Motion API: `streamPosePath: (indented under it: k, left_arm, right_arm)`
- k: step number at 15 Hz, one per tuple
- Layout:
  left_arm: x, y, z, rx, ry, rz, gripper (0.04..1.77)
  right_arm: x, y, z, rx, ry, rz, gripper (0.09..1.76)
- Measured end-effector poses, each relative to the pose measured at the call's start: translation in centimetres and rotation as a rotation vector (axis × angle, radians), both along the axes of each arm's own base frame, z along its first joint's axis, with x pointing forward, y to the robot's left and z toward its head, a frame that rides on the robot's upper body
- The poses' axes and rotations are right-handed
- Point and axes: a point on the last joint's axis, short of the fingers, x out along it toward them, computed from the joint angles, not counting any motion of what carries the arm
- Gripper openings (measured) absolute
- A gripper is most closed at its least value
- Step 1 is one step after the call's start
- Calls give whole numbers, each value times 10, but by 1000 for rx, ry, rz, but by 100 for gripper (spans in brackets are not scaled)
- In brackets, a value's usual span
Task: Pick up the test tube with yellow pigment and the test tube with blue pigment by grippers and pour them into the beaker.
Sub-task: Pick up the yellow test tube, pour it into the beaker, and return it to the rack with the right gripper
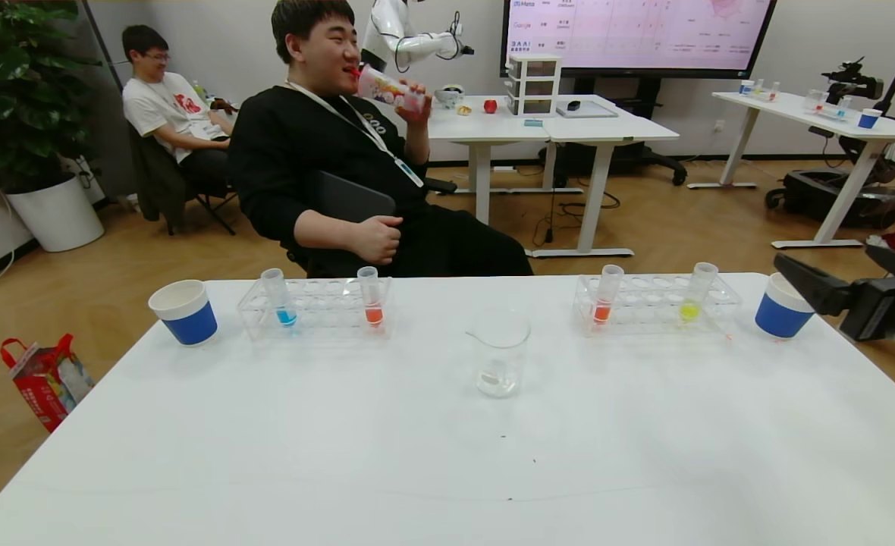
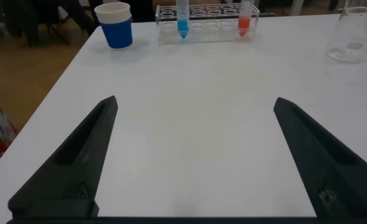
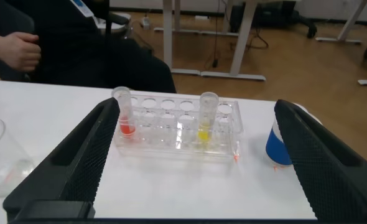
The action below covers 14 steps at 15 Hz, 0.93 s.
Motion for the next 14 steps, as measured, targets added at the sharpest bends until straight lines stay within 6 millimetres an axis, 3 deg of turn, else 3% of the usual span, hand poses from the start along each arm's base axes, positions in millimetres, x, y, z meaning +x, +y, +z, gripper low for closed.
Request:
streamPosePath:
  k: [7,11,14]
  left_arm:
    - [0,0,0,0,0,0,175]
    - [0,0,0,0,0,0,175]
    - [0,0,0,0,0,0,175]
  right_arm:
    - [91,-16,-73,-3,-27,-23,174]
    - [124,-20,-122,47,7,-3,174]
    - [140,-22,-131,75,0,2,174]
